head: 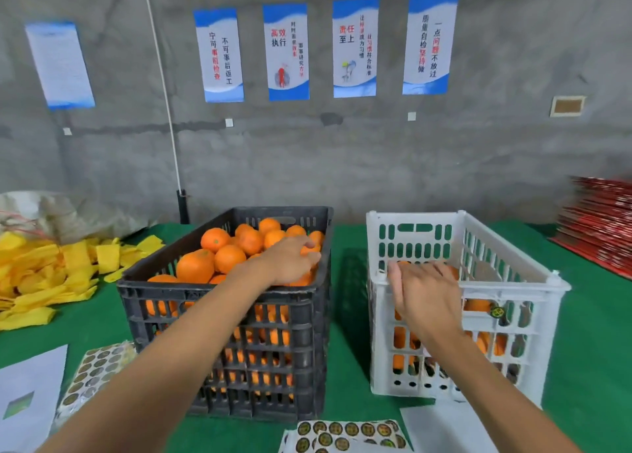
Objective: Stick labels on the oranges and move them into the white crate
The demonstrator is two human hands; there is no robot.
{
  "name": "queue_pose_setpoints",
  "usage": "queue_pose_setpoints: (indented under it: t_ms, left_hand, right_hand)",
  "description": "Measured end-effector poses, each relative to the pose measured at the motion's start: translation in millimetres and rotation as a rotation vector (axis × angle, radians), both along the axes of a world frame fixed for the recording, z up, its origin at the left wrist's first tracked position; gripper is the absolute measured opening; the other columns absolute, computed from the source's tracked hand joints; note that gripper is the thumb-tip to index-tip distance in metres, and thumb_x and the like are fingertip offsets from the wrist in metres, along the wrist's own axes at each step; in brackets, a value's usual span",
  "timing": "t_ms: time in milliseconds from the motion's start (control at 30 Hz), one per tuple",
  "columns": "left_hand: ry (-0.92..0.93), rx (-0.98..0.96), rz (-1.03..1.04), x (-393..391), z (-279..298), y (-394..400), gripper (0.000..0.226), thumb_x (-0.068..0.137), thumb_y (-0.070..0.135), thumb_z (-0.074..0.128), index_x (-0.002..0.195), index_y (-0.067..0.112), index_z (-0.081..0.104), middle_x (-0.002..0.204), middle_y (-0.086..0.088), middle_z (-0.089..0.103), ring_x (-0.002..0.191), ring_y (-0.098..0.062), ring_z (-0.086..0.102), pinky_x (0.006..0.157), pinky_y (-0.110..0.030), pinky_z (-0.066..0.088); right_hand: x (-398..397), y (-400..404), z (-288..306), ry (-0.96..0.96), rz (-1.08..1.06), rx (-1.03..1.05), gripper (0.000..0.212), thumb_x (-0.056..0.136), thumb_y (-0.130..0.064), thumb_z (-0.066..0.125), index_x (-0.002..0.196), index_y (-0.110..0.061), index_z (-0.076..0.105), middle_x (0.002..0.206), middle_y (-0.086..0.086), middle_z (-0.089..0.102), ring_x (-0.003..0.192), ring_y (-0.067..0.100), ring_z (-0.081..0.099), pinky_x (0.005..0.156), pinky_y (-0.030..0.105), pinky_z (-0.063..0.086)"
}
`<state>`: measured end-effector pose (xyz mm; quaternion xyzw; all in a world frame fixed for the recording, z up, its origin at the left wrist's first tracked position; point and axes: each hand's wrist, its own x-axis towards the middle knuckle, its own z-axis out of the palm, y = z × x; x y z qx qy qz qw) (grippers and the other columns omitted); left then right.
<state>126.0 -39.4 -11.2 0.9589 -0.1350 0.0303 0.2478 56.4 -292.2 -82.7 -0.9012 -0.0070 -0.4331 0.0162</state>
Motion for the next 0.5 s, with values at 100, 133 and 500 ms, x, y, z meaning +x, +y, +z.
queue_pose_setpoints:
  t_ms: [100, 133, 500]
  left_hand:
    - [0.064, 0.2, 0.035, 24, 1, 0, 0.069, 0.099, 0.005, 0.049, 0.16, 0.031, 0.031, 0.162, -0.011, 0.038, 0.139, -0.033, 0.048, 0.112, -0.044, 0.045]
    - [0.068, 0.239, 0.028, 30, 0, -1, 0.075, 0.098, 0.002, 0.049, 0.162, 0.032, 0.025, 0.162, -0.013, 0.038, 0.137, -0.034, 0.05, 0.11, -0.045, 0.046]
    - [-0.198, 0.256, 0.06, 55, 3, -16, 0.055, 0.092, 0.026, 0.075, 0.139, 0.024, 0.047, 0.132, -0.015, 0.062, 0.117, -0.035, 0.059, 0.084, -0.039, 0.046]
  right_hand:
    - [1, 8, -1, -0.106, -0.046, 0.05, 0.067, 0.108, -0.039, 0.023, 0.054, -0.021, 0.058, 0.049, -0.006, 0.048, 0.046, 0.016, 0.037, 0.063, 0.031, 0.044]
    - [1, 9, 0, -0.126, -0.053, 0.047, 0.065, 0.107, -0.038, 0.027, 0.052, -0.021, 0.056, 0.047, -0.007, 0.043, 0.045, 0.016, 0.034, 0.059, 0.029, 0.04]
    - [15, 4, -7, -0.247, -0.006, 0.075, 0.054, 0.105, -0.032, 0.037, 0.053, -0.021, 0.052, 0.052, -0.009, 0.032, 0.047, 0.016, 0.03, 0.06, 0.033, 0.043]
